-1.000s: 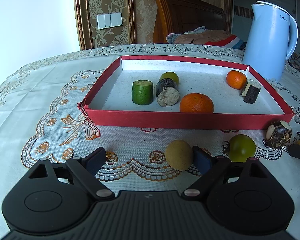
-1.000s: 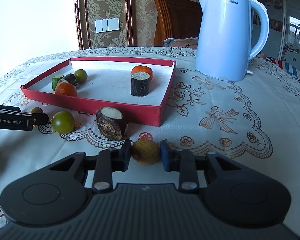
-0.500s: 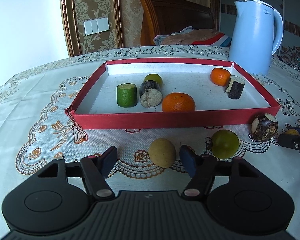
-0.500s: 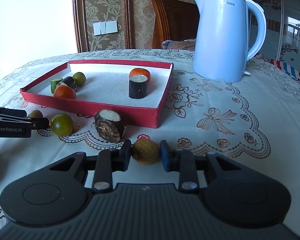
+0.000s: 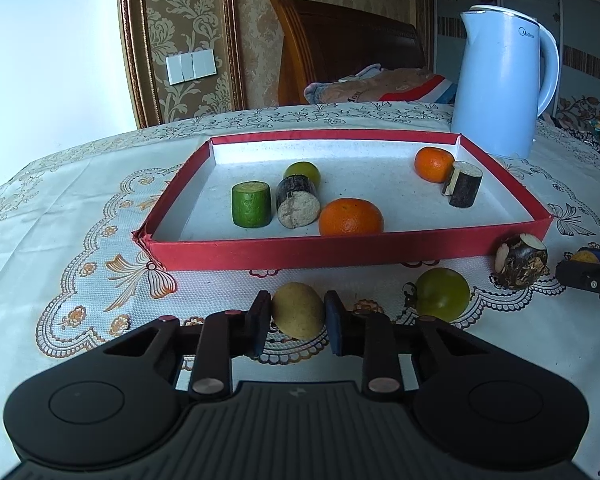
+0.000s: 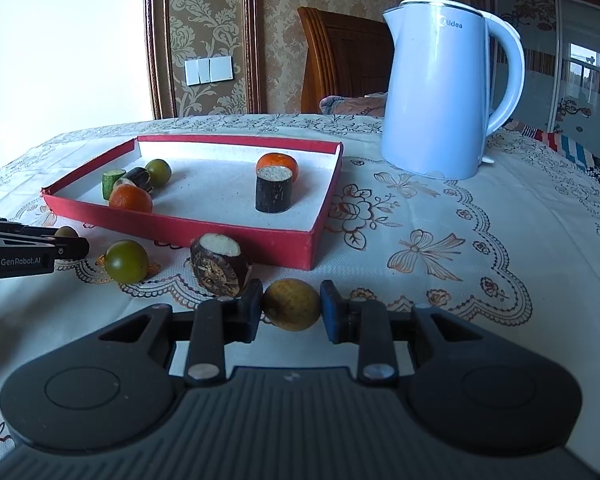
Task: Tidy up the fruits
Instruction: 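Close the right gripper on the brown round fruit while the left gripper grasps another brown fruit, then carry both brown round fruits over the red tray with both grippers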
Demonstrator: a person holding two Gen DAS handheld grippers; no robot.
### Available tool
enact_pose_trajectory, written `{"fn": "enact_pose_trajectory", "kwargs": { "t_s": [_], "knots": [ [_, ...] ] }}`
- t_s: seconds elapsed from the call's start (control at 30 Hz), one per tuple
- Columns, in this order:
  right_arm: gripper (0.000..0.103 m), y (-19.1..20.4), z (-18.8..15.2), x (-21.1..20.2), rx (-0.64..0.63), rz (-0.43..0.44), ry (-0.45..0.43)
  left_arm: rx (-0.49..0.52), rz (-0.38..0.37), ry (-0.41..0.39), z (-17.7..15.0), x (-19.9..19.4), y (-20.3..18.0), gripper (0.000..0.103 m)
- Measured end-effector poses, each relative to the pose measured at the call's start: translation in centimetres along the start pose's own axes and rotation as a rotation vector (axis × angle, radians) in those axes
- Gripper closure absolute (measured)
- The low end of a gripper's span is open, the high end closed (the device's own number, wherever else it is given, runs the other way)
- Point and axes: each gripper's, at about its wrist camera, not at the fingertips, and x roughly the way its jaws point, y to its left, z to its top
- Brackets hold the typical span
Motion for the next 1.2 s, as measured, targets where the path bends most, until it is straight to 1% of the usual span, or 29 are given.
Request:
{"fn": "enact_pose_trajectory", "kwargs": {
  "t_s": [0.17, 0.27, 0.43, 0.53, 0.67, 0.77, 1.1, 1.2],
  "knots": [
    [0.074, -0.2, 0.5, -1.0, 0.021, -0.022, -0.066, -0.021, -0.005, -0.043, 0.2, -0.8, 0.3, 0.075],
    [0.074, -0.6, 1.0, -1.2, 0.042, -0.027, -0.088, -0.046, -0.034, -0.062, 0.6, -1.2, 0.7, 0.075],
    [0.074, -0.2, 2.7, -0.4, 0.03, -0.029, -0.098, -0.06, -0.044, -0.127, 1.9, -2.0, 0.6, 0.075],
    [0.074, 0.8, 3.9, 0.8, 0.001, -0.03, -0.099, -0.059, -0.035, -0.145, 3.0, -1.9, 0.4, 0.075],
    [0.074, 1.9, 5.1, 2.0, -0.016, -0.034, -0.098, -0.085, -0.033, -0.133, 4.7, -0.3, 0.4, 0.075],
    [0.074, 2.1, 6.1, 2.9, 0.005, -0.024, -0.088, -0.097, -0.012, -0.122, 5.6, 1.0, 0.3, 0.075],
    [0.074, 2.8, 8.5, 7.8, 0.054, -0.051, -0.023, -0.129, 0.047, -0.106, 7.5, 4.2, 0.6, 0.075],
    [0.074, 3.1, 8.9, 9.2, 0.053, -0.07, -0.017, -0.133, 0.061, -0.099, 7.8, 5.0, 0.9, 0.075]
  ]
}}
